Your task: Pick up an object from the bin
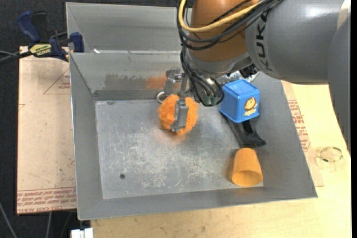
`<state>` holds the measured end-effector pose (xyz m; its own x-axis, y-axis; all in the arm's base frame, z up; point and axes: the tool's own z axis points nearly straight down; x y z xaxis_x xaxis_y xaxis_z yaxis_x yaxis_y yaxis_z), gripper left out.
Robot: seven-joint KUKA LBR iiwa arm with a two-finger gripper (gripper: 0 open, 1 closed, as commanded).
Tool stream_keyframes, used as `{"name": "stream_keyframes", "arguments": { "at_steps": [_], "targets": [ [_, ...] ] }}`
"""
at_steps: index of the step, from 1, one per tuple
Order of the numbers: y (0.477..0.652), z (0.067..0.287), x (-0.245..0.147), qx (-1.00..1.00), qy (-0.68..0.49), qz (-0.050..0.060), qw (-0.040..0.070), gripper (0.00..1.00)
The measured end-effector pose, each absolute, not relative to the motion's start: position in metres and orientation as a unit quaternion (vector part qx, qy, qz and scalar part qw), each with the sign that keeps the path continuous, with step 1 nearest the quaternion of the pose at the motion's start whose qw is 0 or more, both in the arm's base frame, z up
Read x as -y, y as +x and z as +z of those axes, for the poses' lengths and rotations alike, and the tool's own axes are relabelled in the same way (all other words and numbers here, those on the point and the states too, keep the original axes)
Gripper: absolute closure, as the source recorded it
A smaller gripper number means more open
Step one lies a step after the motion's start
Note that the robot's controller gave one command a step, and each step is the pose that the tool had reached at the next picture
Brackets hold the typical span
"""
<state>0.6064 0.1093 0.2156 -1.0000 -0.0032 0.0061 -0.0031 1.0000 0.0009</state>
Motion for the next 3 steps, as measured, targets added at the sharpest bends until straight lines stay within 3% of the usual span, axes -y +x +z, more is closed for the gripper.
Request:
{"name": "stream_keyframes", "arguments": {
  "at_steps": [1, 2, 3],
  "targets": [
    [0.608, 0.221, -0.109, 1.0, 0.001, -0.001, -0.001, 0.0],
    [0.623, 0.184, -0.085, 1.0, 0.002, -0.002, -0.004, 0.0],
    [0.614, 0.138, -0.076, 1.0, -0.007, -0.001, -0.002, 0.0]
  ]
}}
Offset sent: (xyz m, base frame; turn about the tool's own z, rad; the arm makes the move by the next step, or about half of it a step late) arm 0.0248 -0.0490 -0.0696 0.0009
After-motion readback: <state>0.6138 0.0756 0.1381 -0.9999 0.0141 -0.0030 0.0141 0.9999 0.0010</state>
